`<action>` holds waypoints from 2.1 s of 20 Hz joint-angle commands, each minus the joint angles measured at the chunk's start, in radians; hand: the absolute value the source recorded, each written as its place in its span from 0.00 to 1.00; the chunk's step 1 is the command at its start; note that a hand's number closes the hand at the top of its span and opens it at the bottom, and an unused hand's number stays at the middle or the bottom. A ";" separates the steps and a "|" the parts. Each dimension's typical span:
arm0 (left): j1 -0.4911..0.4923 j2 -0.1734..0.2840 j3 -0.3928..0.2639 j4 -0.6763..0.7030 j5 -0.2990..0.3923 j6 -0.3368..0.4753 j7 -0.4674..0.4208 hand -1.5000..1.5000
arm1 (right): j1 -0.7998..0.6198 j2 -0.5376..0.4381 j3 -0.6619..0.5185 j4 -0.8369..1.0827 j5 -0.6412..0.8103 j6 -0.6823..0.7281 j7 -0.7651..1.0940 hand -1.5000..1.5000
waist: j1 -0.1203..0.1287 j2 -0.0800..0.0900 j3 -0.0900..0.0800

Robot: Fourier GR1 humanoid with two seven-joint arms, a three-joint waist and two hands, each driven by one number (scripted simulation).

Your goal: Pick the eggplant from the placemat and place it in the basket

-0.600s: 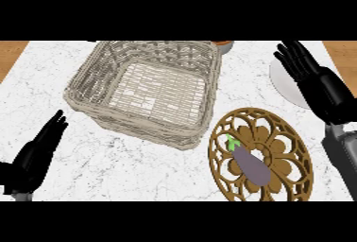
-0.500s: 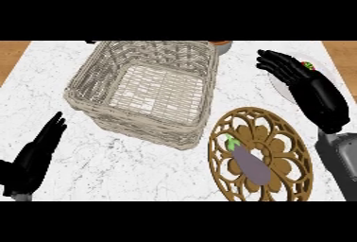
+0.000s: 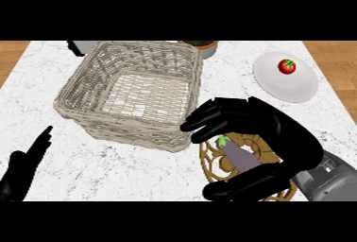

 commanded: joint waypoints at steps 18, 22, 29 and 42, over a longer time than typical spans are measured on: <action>-0.026 -0.025 -0.049 -0.001 -0.106 0.115 0.116 0.50 | 0.212 -0.616 0.151 -0.699 0.624 0.277 0.613 0.00 | -0.031 0.022 -0.003; -0.082 -0.023 -0.061 -0.013 -0.120 0.095 0.169 0.50 | 0.236 -0.623 0.163 -0.798 0.636 0.298 0.771 0.00 | -0.007 0.028 -0.001; -0.136 -0.088 -0.096 0.012 -0.168 0.108 0.207 0.50 | 0.252 -0.592 0.191 -0.792 0.653 0.310 0.899 0.00 | 0.031 0.037 0.000; -0.099 -0.039 -0.035 -0.055 -0.174 0.045 0.215 0.50 | 0.255 -0.505 0.243 -0.608 0.744 0.186 0.824 0.00 | 0.063 0.039 0.002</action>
